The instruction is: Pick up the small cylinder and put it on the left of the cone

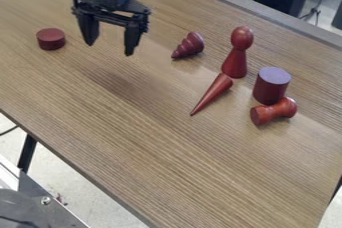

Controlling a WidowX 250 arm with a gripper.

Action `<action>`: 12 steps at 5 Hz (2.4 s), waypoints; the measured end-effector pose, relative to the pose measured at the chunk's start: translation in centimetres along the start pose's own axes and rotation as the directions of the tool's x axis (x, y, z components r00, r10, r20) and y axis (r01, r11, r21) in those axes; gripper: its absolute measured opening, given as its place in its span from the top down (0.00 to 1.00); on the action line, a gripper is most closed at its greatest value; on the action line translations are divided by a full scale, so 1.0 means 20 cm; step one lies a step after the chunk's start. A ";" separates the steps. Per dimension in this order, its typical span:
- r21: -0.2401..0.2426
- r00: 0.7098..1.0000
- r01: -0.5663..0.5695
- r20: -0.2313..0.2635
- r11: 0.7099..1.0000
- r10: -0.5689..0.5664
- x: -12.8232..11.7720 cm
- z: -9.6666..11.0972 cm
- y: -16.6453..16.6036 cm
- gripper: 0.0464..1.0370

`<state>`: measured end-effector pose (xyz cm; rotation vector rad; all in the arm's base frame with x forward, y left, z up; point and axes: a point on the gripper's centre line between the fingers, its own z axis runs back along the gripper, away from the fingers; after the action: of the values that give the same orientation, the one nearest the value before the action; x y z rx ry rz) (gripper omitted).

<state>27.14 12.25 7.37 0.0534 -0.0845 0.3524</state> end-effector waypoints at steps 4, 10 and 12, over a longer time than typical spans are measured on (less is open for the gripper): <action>-0.062 1.000 0.027 0.010 0.998 -0.026 0.24 -0.13 0.40 0.04; -0.119 0.992 -0.078 -0.104 0.990 0.066 0.17 -0.24 0.59 0.04; -0.130 0.990 -0.085 -0.121 0.988 0.070 0.21 -0.28 0.61 0.09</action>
<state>27.16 25.51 2.69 -0.1049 0.0051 0.4261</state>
